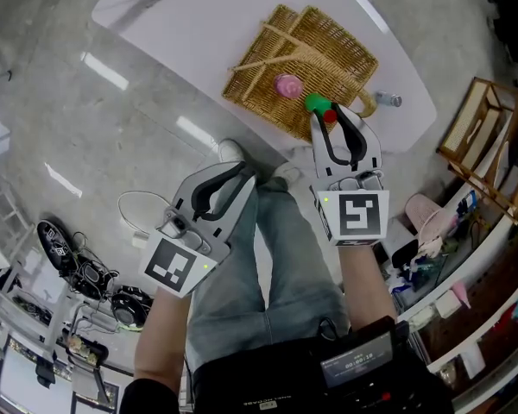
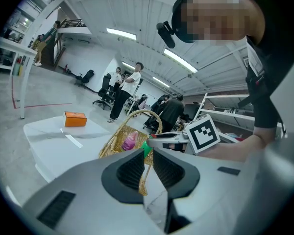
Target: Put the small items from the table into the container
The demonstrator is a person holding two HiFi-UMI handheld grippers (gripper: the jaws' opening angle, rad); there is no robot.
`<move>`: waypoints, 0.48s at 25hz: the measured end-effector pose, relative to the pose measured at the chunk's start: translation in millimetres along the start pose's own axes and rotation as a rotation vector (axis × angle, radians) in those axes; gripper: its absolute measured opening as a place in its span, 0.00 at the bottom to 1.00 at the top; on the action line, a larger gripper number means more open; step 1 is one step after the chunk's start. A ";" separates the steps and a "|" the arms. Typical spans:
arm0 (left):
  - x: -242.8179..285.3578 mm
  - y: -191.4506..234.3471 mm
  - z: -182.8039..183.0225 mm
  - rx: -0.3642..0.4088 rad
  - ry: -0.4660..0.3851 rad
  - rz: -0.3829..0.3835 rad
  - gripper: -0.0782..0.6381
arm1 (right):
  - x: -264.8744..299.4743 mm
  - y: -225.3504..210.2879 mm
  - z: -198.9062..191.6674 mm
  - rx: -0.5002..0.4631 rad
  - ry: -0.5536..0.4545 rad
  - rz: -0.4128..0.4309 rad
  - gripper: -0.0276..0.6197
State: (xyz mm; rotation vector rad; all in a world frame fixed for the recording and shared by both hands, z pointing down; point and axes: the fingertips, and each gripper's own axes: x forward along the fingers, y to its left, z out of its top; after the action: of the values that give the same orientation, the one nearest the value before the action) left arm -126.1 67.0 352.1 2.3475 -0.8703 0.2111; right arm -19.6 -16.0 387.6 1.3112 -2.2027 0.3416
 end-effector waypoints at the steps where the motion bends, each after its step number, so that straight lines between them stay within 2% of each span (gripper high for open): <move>1: 0.0 -0.3 -0.5 0.000 0.000 0.000 0.16 | -0.2 0.4 0.6 0.000 -0.004 0.003 0.20; 12: 0.9 0.0 -3.1 -0.001 0.005 0.000 0.16 | -2.9 -0.1 10.6 -0.026 -0.048 -0.005 0.21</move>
State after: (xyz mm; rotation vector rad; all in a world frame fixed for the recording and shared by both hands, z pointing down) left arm -125.3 68.4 354.8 2.3452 -0.8684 0.2165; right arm -21.8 -18.9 377.3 1.3233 -2.2355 0.2820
